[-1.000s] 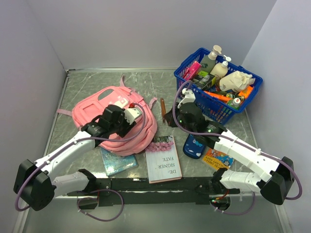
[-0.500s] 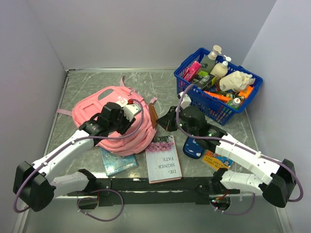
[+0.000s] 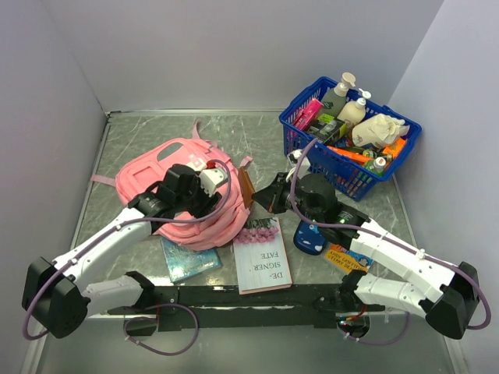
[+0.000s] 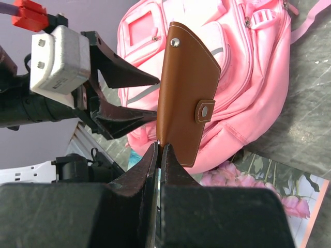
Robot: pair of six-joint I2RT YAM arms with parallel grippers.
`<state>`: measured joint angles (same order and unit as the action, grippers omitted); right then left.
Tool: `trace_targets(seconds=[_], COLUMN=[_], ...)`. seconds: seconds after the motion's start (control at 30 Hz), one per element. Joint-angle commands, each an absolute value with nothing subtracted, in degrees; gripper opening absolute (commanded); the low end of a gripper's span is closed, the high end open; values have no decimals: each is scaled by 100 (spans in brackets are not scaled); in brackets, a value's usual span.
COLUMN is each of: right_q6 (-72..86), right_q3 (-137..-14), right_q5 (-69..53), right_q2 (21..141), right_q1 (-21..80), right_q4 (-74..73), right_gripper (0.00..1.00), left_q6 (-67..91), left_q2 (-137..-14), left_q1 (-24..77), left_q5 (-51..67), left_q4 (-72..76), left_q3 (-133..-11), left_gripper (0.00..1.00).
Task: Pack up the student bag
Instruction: Place the personal item in the student bag.
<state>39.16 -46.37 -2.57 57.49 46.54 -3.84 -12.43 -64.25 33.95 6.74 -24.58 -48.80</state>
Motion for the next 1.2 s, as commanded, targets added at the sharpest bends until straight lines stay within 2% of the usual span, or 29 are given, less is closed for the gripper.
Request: trace_targets(seconds=[0.0, 0.3, 0.5, 0.57, 0.67, 0.7, 0.73, 0.77, 1.17], right_q6=[3981, 4122, 4148, 4157, 4166, 4166, 4175, 4175, 4491], right_q3=[-4553, -4342, -4254, -4245, -4236, -4228, -4219, -4201, -4175], right_q5=[-167, -88, -123, -132, -158, -150, -149, -158, -869], right_q2=[5511, 5239, 5159, 5168, 5150, 5159, 5142, 5133, 5519], right_q1=[4676, 4483, 4386, 4386, 4377, 4377, 4377, 4368, 4271], right_q4=[-114, -211, -211, -220, -211, -211, -202, -193, 456], right_gripper=[0, 0, 0, 0, 0, 0, 0, 0, 0], left_q6=[-1423, -1670, -1749, -1810, -1863, -1898, -1898, -1907, -1451], left_q2=[-6548, -6688, -6724, -6750, -6776, -6768, -6768, -6768, -6636], left_q1=[3401, 3410, 3401, 3401, 3410, 3401, 3410, 3410, 3393], left_q5=[572, 396, 317, 247, 132, 88, 18, 18, -184], left_q4=[-2084, -1863, -1811, -1732, -1670, -1635, -1617, -1582, -2030], left_q3=[-4852, -4694, -4632, -4597, -4597, -4605, -4632, -4658, -5502], left_gripper=[58, 54, 56, 53, 40, 18, 7, 1, 1])
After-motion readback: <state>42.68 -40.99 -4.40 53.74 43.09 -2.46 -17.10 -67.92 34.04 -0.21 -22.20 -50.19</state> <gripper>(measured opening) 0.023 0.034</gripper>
